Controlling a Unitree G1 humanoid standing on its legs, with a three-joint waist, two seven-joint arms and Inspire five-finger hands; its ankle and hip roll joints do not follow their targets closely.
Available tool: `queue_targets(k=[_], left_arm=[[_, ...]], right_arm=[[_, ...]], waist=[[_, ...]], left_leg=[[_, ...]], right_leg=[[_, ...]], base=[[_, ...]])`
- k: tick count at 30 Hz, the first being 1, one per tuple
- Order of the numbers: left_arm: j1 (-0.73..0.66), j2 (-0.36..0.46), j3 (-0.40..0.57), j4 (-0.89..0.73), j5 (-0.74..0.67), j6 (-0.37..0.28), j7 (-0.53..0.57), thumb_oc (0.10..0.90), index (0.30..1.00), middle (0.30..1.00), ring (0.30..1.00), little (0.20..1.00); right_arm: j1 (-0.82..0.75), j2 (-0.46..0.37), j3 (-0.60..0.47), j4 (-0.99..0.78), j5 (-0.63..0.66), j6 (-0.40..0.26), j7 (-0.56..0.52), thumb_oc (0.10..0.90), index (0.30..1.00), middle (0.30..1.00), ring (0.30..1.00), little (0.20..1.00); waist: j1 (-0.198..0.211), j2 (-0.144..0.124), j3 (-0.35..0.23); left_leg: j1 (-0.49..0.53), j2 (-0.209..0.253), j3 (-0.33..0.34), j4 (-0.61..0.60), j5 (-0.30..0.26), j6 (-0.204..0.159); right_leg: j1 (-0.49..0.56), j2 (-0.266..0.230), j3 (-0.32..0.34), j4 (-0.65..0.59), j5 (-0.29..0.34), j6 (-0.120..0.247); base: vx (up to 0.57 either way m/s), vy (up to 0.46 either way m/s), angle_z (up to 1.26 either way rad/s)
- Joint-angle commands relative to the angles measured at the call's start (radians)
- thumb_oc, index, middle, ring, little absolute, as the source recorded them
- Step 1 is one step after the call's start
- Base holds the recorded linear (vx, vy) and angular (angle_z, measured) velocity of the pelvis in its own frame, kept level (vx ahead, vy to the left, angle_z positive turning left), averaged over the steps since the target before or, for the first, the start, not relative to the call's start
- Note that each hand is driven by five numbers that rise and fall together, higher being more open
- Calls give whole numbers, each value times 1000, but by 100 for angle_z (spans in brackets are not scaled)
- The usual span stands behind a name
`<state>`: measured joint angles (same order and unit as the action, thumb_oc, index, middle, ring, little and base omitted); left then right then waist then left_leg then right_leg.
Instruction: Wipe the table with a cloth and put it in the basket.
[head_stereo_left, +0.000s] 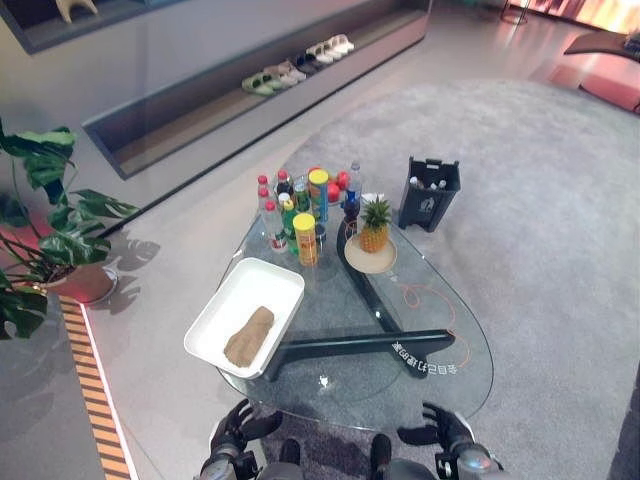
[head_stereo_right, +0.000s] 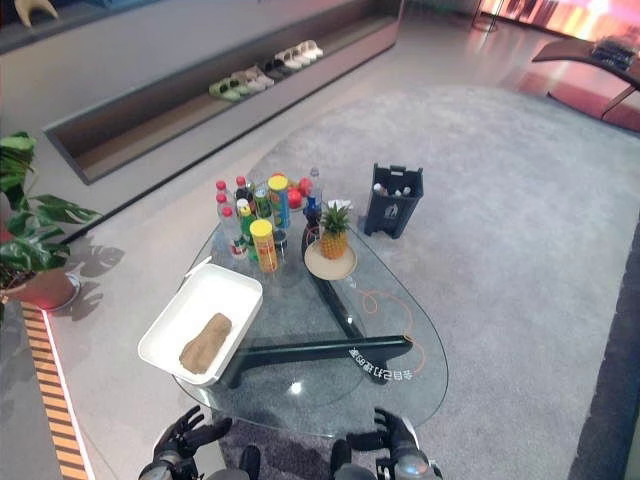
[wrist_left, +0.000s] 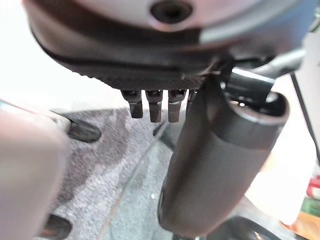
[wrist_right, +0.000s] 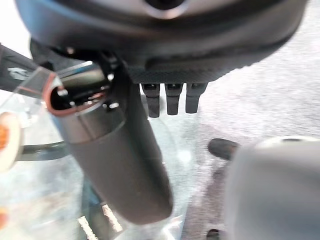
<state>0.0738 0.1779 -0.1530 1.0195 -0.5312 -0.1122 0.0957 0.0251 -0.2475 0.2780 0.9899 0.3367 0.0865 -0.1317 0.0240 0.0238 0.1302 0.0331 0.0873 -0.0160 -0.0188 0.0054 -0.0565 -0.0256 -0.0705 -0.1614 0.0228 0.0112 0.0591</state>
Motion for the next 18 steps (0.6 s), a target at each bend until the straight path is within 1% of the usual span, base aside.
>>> queue_targets(k=[1, 3, 5, 6, 7, 9, 10, 12, 13, 14, 15, 18], left_arm=[[-46, 24, -32, 13, 63, -54, -55, 800, 900, 900, 900, 900], [-62, 28, -52, 62, 102, -58, -59, 800, 900, 900, 900, 900], [-73, 24, -66, 118, 118, -33, -45, 800, 900, 900, 900, 900], [-76, 21, -65, 150, 131, -30, -35, 800, 900, 900, 900, 900], [-78, 20, -63, 183, 120, -3, -19, 800, 900, 900, 900, 900], [-79, 18, -53, 208, 112, 6, -24, 800, 900, 900, 900, 900], [-80, 17, -41, 227, 97, 23, -33, 800, 900, 900, 900, 900], [-82, 13, -23, 259, 108, 25, -56, 800, 900, 900, 900, 900], [-81, 8, -16, 274, 100, 23, -65, 800, 900, 900, 900, 900], [-79, 3, -10, 283, 91, 21, -63, 800, 900, 900, 900, 900], [-79, -1, -3, 289, 82, 19, -65, 800, 900, 900, 900, 900], [-83, -6, 2, 296, 81, 7, -70, 800, 900, 900, 900, 900]], right_arm=[[-15, 12, 4, 30, -1, -27, 43, 800, 900, 900, 900, 900], [-23, 20, -9, 113, 4, -23, 64, 800, 900, 900, 900, 900], [-29, 27, -30, 183, 20, -24, 78, 800, 900, 900, 900, 900], [-33, 30, -39, 210, 14, -27, 80, 800, 900, 900, 900, 900], [-37, 33, -46, 232, 8, -18, 75, 800, 900, 900, 900, 900], [-40, 35, -50, 250, -2, -19, 77, 800, 900, 900, 900, 900], [-40, 33, -54, 268, -13, -22, 83, 800, 900, 900, 900, 900], [-41, 35, -60, 293, -24, -29, 89, 800, 900, 900, 900, 900], [-41, 38, -65, 309, -37, -34, 81, 800, 900, 900, 900, 900], [-41, 41, -69, 320, -48, -46, 51, 800, 900, 900, 900, 900], [-42, 43, -74, 327, -46, -41, 18, 800, 900, 900, 900, 900], [-44, 46, -83, 339, -34, -35, -2, 800, 900, 900, 900, 900]], waist=[[-1, -41, -6], [-6, -36, -19], [-9, -33, -32], [-10, -32, -36], [-12, -31, -41], [-13, -31, -43], [-13, -31, -46], [-14, -32, -50], [-14, -33, -54], [-13, -34, -56], [-12, -35, -57], [-11, -37, -58]], left_leg=[[-5, -74, 16, -14, 24, 0], [13, -70, 24, -30, 24, 2], [26, -65, 33, -38, 22, 2], [30, -64, 36, -43, 23, 1], [34, -61, 38, -49, 24, 1], [36, -60, 39, -52, 23, 2], [40, -59, 39, -58, 22, 3], [44, -58, 40, -60, 20, 3], [47, -58, 43, -59, 17, 4], [49, -57, 45, -56, 14, 5], [51, -57, 47, -54, 11, 6], [54, -56, 48, -53, 9, 8]], right_leg=[[96, 14, 2, -71, 6, -2], [107, 14, 6, -80, 8, 0], [118, 11, 7, -91, 11, 5], [121, 10, 7, -95, 13, 6], [122, 9, 10, -97, 14, 8], [124, 10, 12, -99, 13, 8], [125, 11, 12, -100, 12, 8], [128, 10, 12, -100, 10, 9], [129, 10, 14, -99, 9, 9], [132, 9, 15, -97, 7, 8], [133, 9, 16, -96, 7, 9], [134, 9, 18, -93, 6, 8]], base=[[30, 19, -5], [55, 25, -1], [63, 16, -2], [48, 16, -3], [31, 15, -2], [11, 4, -4], [25, 6, -11], [38, 8, -5], [49, 12, -1], [56, 16, -2], [36, 11, -1], [0, 0, 0]])
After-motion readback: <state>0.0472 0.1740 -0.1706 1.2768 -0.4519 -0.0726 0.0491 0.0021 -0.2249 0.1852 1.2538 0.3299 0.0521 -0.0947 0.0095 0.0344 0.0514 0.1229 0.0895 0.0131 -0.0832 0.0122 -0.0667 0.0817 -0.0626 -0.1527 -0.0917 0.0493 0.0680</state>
